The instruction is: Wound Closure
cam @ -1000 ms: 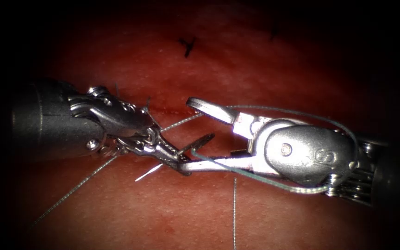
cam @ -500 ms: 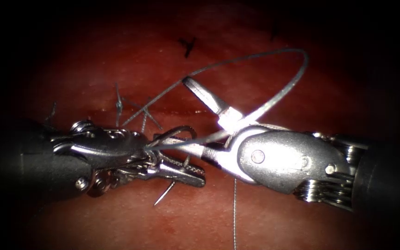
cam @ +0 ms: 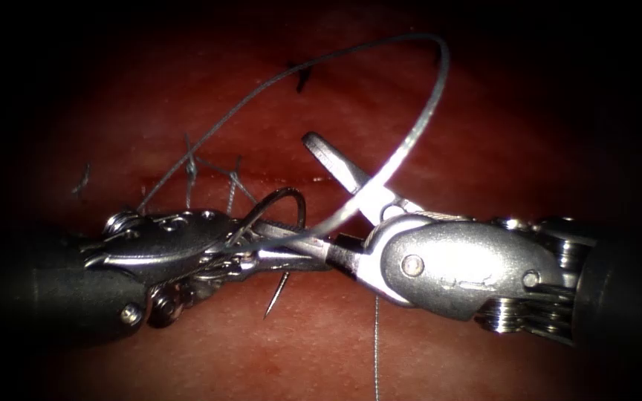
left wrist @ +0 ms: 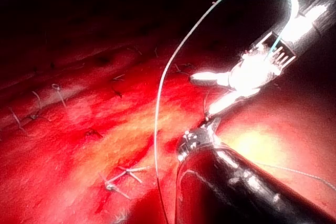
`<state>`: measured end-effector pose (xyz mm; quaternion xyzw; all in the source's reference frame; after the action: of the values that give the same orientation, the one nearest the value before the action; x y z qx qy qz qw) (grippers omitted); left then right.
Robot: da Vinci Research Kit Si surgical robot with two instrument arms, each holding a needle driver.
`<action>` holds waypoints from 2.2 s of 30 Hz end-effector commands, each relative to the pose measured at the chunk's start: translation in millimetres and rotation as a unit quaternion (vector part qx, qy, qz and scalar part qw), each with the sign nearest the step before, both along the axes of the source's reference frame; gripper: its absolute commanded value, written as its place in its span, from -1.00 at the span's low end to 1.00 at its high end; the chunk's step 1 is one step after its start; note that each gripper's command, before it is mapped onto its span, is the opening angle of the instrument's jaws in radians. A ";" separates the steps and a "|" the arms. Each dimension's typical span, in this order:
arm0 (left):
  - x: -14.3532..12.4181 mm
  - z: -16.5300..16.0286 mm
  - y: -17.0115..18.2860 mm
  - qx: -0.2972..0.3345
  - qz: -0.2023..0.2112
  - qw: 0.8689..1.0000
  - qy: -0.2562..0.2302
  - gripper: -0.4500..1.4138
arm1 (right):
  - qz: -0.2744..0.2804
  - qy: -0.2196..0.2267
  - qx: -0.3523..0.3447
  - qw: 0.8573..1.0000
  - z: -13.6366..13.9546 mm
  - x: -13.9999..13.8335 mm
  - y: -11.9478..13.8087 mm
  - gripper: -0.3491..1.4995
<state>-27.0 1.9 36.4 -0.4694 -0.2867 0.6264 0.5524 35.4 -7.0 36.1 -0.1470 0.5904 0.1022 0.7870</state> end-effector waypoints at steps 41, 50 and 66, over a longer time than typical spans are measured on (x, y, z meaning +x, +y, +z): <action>-1.1 0.4 -1.4 -0.046 0.011 0.998 0.049 -1.00 | -0.077 -0.037 -0.129 0.988 -1.6 1.0 0.1 -1.00; -1.0 0.0 -1.9 -0.060 0.011 0.996 0.063 -0.55 | -0.083 -0.049 -0.139 0.986 -1.3 -0.1 0.5 -1.00; -0.2 0.6 -2.3 -0.262 0.008 0.965 -0.007 -0.42 | -0.103 0.000 -0.131 0.986 4.2 -3.8 4.0 -1.00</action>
<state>-26.5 -0.9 36.8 -0.5974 -0.1143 0.6837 0.4032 31.1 -3.8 39.7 -0.1842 0.6128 -0.0573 0.7663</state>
